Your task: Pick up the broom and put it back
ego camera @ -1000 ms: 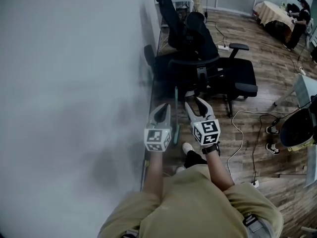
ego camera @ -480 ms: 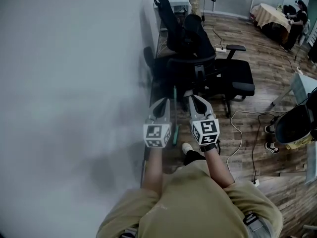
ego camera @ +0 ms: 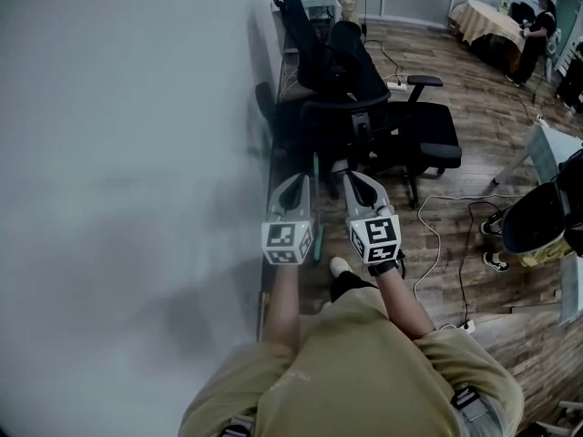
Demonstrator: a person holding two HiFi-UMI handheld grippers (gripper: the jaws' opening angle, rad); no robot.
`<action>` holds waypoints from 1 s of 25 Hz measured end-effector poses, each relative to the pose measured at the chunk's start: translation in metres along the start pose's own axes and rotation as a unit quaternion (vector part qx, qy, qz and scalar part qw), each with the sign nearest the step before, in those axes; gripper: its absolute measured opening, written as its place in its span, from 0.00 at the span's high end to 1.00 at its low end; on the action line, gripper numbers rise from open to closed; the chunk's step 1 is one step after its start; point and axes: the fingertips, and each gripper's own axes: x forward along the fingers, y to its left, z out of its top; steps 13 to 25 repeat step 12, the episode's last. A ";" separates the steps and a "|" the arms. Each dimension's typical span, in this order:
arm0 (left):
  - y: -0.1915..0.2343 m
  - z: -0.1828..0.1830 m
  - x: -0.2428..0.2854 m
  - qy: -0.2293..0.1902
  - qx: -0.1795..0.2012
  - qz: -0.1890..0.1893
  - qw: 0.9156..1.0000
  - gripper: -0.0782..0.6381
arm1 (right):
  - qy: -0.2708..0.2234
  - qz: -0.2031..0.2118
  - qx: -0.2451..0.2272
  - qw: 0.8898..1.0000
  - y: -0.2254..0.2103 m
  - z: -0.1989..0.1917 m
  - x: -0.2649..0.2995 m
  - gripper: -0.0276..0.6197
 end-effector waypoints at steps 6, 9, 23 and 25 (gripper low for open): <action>0.020 -0.016 0.000 0.002 -0.008 0.017 1.000 0.89 | 0.013 0.035 -0.011 0.999 0.017 -0.012 0.035 0.95; 0.054 -0.028 -0.006 0.003 -0.010 0.042 0.999 0.89 | 0.018 0.073 -0.017 0.997 0.046 -0.021 0.068 0.95; 0.095 -0.045 -0.021 0.008 -0.015 0.076 0.997 0.89 | 0.025 0.112 -0.025 0.993 0.084 -0.037 0.097 0.95; 0.095 -0.045 -0.021 0.008 -0.015 0.076 0.997 0.89 | 0.025 0.112 -0.025 0.993 0.084 -0.037 0.097 0.95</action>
